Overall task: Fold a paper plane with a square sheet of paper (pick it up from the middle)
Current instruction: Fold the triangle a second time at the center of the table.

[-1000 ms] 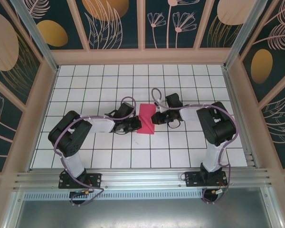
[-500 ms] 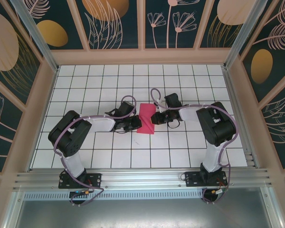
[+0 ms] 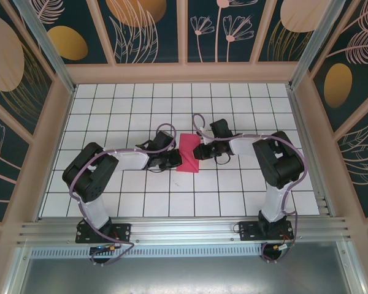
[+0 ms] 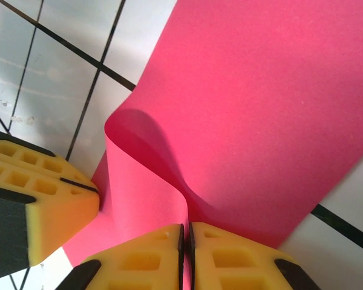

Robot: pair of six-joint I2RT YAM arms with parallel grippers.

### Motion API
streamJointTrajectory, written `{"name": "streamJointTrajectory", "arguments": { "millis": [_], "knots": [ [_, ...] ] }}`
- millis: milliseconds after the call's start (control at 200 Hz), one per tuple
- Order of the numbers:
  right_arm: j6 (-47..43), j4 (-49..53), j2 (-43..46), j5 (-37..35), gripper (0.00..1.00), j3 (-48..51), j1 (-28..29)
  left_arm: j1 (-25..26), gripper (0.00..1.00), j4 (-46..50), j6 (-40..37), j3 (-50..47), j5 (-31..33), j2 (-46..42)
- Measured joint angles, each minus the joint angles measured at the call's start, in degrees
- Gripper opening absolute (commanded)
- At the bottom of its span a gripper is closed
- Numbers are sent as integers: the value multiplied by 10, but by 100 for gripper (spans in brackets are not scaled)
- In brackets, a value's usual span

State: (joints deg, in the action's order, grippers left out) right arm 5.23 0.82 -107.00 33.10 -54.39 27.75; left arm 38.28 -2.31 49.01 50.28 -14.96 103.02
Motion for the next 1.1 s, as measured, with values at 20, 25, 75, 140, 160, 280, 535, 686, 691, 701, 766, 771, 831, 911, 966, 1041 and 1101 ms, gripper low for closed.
{"name": "streamJointTrajectory", "arguments": {
  "millis": [20, 25, 75, 140, 160, 280, 535, 686, 691, 701, 766, 771, 831, 911, 966, 1041, 1101],
  "knots": [
    [-1, 1, -1, -3, 14, 0, 0, 0, 8, 0, 0, 0, 0, 0],
    [-1, 1, -1, -3, 14, 0, 0, 0, 9, 0, 0, 0, 0, 0],
    [-3, 1, -3, -5, 15, 0, 0, 0, 9, 0, 0, 0, 0, 0],
    [-5, 3, -4, -6, 14, -3, 0, 0, 9, 0, -1, 0, 0, 0],
    [-4, 3, -4, -6, 14, -3, 0, 0, 9, 0, -2, 0, 0, 0],
    [-4, 3, -8, -5, 14, -6, 0, 0, 9, 0, -2, 0, 0, 0],
    [-4, 2, -8, -7, 14, -6, 0, 0, 15, 0, -1, 1, 5, -1],
    [-4, 2, -8, -8, 14, -6, 1, 0, 14, 4, 6, 1, 17, -22],
    [-4, 2, -8, -8, 14, -6, 1, 0, 14, 4, 6, 2, 17, -24],
    [-4, 2, -8, -8, 14, -6, 1, 0, 13, 4, 6, 2, 18, -25],
    [-4, 2, -8, -8, 14, -6, 1, 0, 12, -2, 14, 3, 20, -41],
    [-4, 2, -8, -8, 14, -6, 1, 0, 11, -2, 15, 4, 20, -42],
    [-4, 2, -8, -8, 14, -6, 1, 0, 10, -14, 22, 12, 19, -47],
    [-4, 2, -8, -10, 14, -6, 1, 0, 9, -34, 30, 23, 16, -47],
    [-4, 1, -8, -10, 14, -6, 1, 0, 8, -52, 38, 24, 12, -44],
    [-4, 1, -8, -12, 14, -6, 1, 0, 8, -78, 51, 24, 3, -31],
    [-3, 0, -8, -12, 14, -6, 1, 0, 8, -95, 59, 24, -2, -16]
  ]
}}
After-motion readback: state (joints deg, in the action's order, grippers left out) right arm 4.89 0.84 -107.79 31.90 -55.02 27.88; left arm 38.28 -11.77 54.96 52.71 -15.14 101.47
